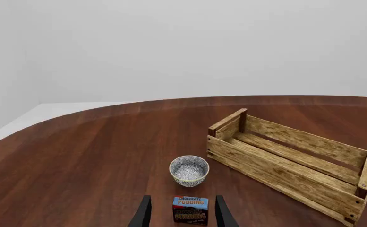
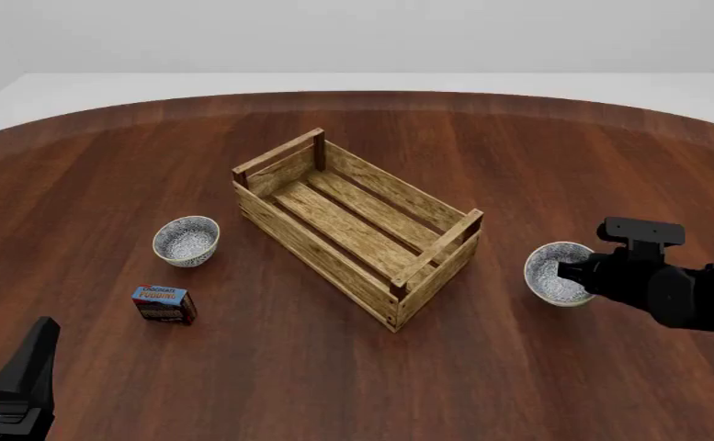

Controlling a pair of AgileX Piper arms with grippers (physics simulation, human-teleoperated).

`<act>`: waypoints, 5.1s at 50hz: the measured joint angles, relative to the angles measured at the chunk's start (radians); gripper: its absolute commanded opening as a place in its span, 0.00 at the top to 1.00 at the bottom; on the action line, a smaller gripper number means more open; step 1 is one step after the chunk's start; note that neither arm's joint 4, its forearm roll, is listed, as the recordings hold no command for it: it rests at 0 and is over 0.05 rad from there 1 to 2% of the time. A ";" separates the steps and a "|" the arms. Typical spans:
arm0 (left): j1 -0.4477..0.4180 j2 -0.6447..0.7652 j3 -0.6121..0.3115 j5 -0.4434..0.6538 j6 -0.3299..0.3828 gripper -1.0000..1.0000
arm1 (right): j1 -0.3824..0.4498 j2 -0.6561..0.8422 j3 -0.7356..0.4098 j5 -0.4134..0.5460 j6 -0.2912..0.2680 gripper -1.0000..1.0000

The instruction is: Stack the right bowl on the left bowl and place them in the tray.

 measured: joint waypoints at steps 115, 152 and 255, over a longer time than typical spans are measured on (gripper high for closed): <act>-0.373 0.379 -0.281 -0.099 0.102 0.00 | 0.319 -0.489 -0.229 0.371 -0.163 1.00; -0.513 0.697 -0.419 -0.248 0.091 0.00 | 0.429 -0.462 -0.284 0.414 -0.230 1.00; -0.652 1.182 -0.604 -0.455 -0.037 0.00 | 0.776 -0.345 -0.321 0.395 -0.324 1.00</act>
